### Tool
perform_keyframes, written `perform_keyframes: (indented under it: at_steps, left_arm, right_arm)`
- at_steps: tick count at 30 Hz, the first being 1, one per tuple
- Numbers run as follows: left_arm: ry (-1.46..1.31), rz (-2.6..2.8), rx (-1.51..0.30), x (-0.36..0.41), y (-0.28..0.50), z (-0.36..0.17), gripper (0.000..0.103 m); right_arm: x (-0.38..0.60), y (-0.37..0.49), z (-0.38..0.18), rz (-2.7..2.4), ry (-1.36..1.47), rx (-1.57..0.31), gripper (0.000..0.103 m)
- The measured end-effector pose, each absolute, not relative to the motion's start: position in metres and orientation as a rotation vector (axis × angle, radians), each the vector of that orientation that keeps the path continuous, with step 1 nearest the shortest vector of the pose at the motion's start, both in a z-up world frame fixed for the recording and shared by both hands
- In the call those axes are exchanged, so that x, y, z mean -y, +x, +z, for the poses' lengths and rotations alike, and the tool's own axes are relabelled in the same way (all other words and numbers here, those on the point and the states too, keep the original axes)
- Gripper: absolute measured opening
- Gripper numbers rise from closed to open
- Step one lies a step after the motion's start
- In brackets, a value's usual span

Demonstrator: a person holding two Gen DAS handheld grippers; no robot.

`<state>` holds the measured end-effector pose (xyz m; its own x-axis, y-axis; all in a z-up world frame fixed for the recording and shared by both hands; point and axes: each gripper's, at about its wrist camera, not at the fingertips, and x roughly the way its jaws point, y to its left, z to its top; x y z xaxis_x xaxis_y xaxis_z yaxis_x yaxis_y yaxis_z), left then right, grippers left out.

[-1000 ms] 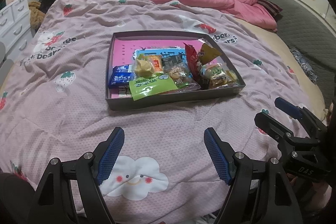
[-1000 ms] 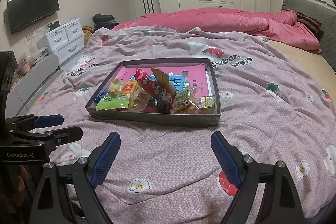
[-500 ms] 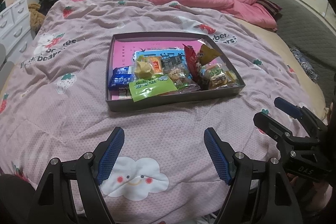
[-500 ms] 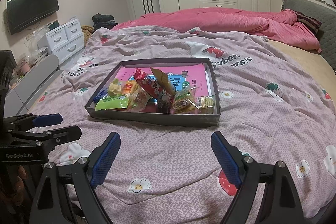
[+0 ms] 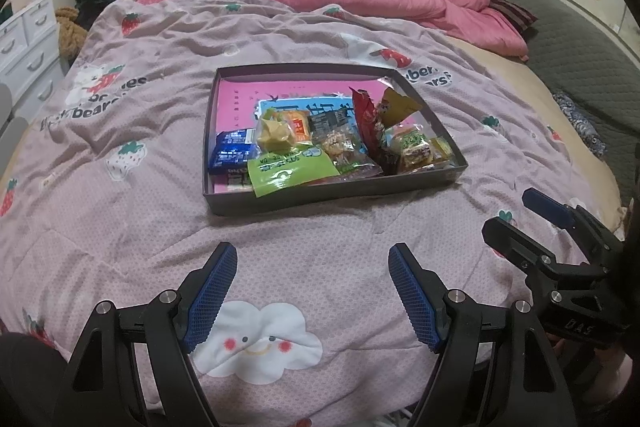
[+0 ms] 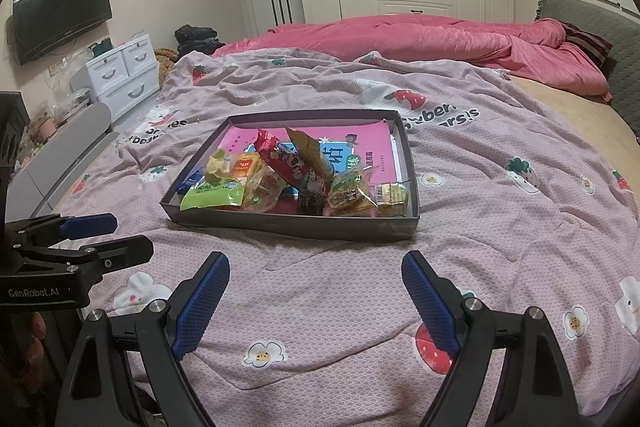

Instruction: Organize snacks

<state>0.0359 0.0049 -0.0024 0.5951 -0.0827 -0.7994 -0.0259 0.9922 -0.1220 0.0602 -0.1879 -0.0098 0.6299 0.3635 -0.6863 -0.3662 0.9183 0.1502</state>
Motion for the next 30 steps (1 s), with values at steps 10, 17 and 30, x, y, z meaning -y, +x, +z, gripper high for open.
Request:
perform_keyframes:
  at_steps: [10, 17, 30]
  left_arm:
    - [-0.128, -0.032, -0.952, -0.004, 0.04, -0.008, 0.079]
    - [-0.138, -0.016, -0.978, -0.007, 0.045, -0.017, 0.079]
    - [-0.158, 0.078, -0.976, -0.036, 0.065, -0.027, 0.079]
  right_arm:
    - [0.19, 0.061, -0.012, 0.42, -0.005, -0.79, 0.088]
    - [0.191, 0.062, -0.015, 0.417, -0.005, -0.793, 0.088]
    - [0.193, 0.075, -0.023, 0.402, -0.007, -0.806, 0.088]
